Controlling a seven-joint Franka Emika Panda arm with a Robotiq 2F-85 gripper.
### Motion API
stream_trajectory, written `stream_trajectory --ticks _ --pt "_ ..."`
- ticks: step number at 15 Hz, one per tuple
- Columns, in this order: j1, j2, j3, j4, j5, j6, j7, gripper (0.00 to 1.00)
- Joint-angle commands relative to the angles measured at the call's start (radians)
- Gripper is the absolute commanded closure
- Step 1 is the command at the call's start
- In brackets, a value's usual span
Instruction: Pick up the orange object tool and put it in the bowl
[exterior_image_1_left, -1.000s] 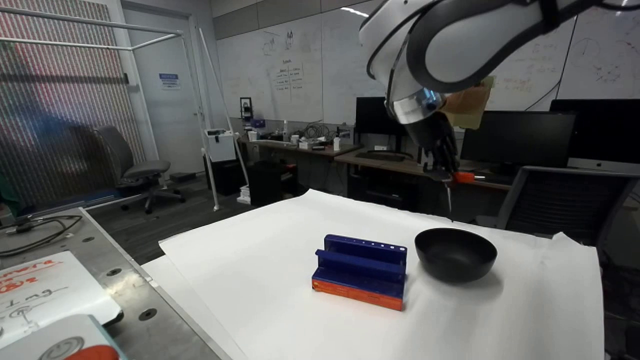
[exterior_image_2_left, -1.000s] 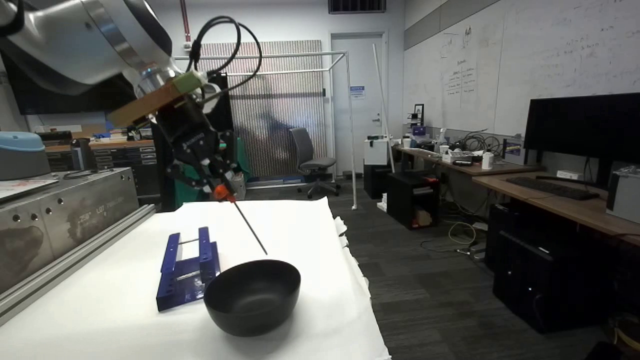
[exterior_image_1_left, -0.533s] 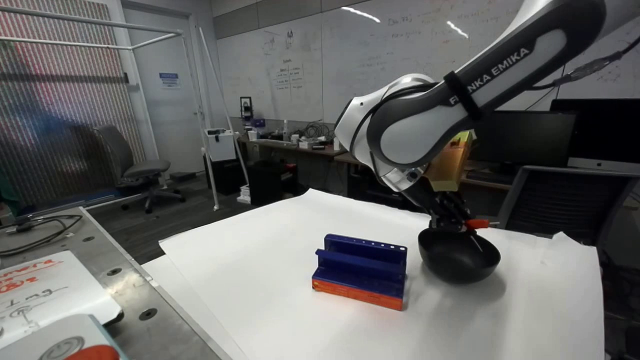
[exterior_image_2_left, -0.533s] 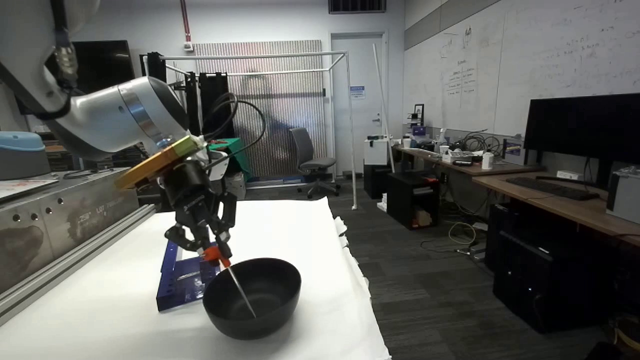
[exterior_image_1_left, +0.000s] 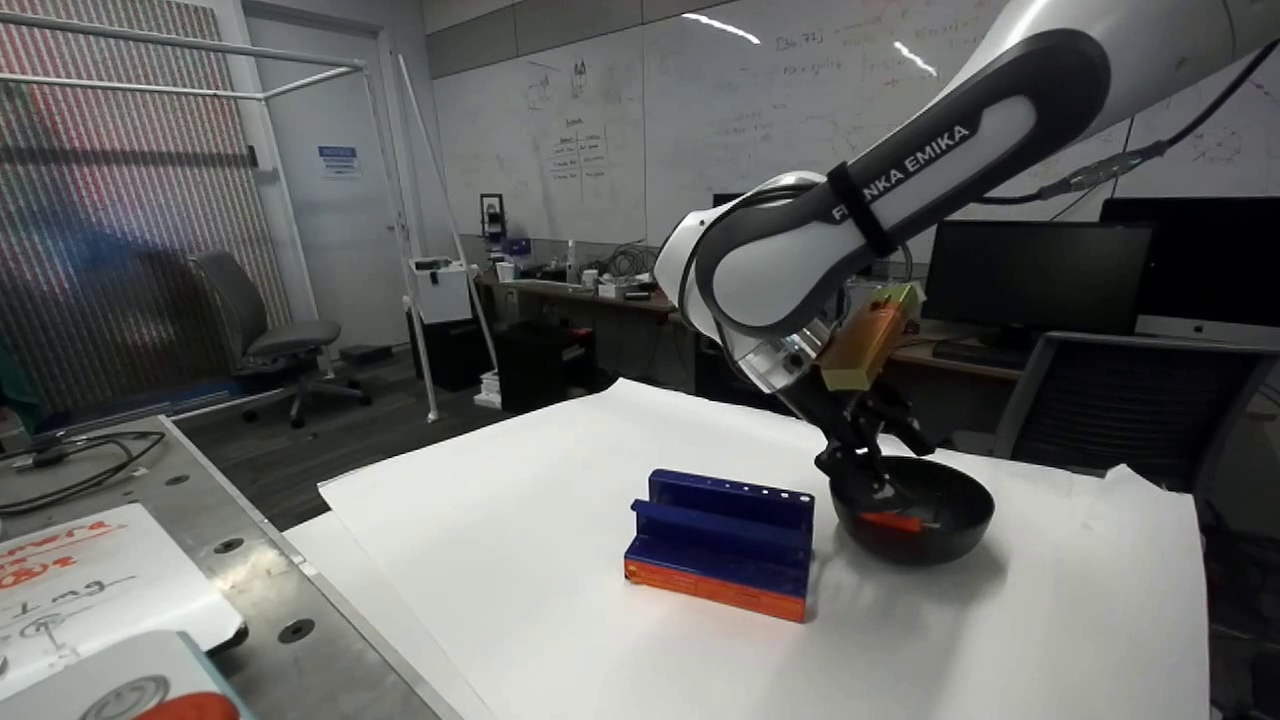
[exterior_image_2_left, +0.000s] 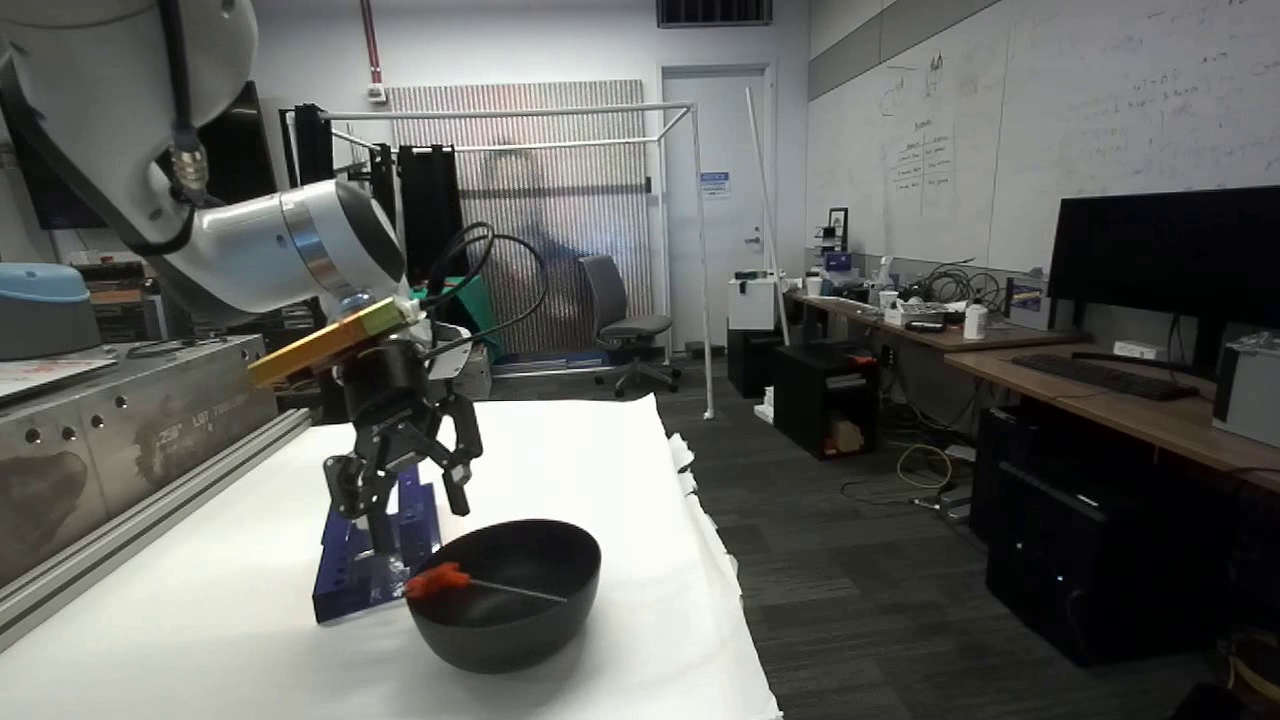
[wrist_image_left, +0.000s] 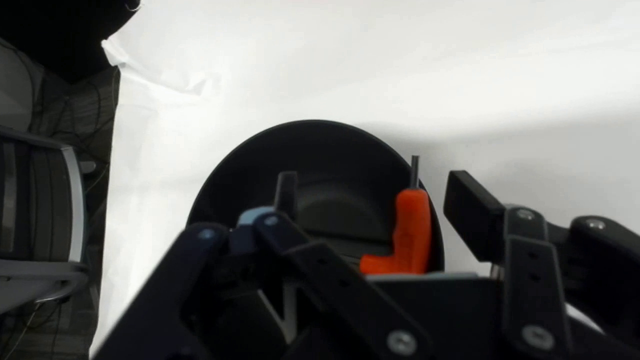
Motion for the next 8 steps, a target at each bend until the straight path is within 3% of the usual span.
stream_trajectory --ticks 1,8 --pt "-0.034 -0.034 -0.007 0.039 0.114 -0.007 -0.055 0.00" --pt "-0.128 -0.291 -0.020 -0.083 0.389 0.055 -0.103 0.01"
